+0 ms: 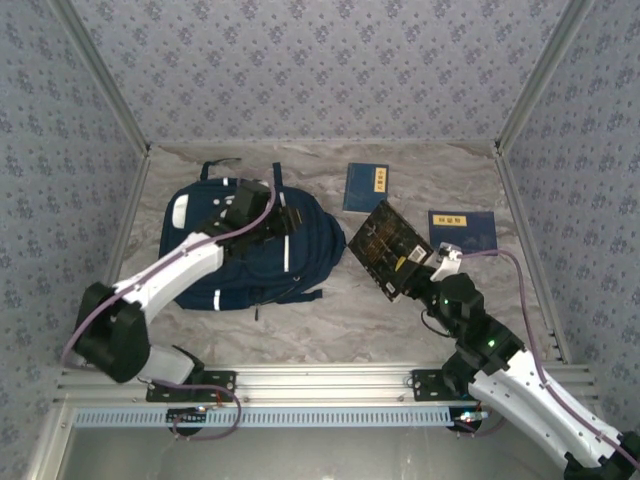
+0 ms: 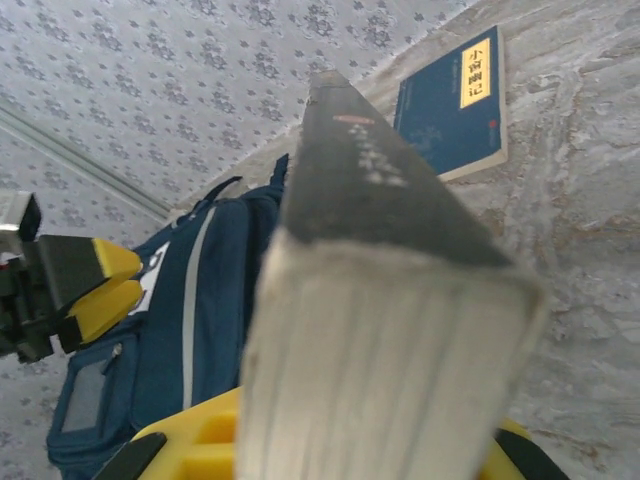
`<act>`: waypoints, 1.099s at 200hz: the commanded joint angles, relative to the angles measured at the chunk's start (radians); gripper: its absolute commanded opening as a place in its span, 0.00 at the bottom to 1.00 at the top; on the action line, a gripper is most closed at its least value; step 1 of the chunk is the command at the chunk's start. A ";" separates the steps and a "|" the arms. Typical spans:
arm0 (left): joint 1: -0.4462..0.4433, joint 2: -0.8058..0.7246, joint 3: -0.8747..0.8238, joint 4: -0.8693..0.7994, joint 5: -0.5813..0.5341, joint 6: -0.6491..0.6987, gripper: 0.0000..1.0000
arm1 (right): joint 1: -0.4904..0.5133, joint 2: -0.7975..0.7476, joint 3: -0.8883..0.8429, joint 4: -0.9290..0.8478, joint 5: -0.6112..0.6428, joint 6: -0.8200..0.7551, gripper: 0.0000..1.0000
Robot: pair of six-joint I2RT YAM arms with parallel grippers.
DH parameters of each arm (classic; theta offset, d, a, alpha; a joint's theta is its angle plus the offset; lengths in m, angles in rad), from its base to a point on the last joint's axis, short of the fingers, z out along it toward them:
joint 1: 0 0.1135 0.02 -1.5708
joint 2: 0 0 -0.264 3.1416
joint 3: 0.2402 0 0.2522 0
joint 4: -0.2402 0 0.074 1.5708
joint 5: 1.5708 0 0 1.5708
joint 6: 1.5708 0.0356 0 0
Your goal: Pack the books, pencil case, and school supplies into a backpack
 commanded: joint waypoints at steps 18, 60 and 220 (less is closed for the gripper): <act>0.034 0.131 0.057 0.034 0.080 0.011 0.52 | -0.017 -0.041 0.072 0.001 0.028 -0.037 0.00; 0.036 0.188 0.066 0.104 0.129 0.001 0.44 | -0.031 -0.072 0.077 -0.048 0.018 -0.054 0.00; 0.013 0.309 0.259 -0.084 0.290 0.207 0.00 | -0.048 -0.157 0.108 -0.210 0.031 -0.088 0.00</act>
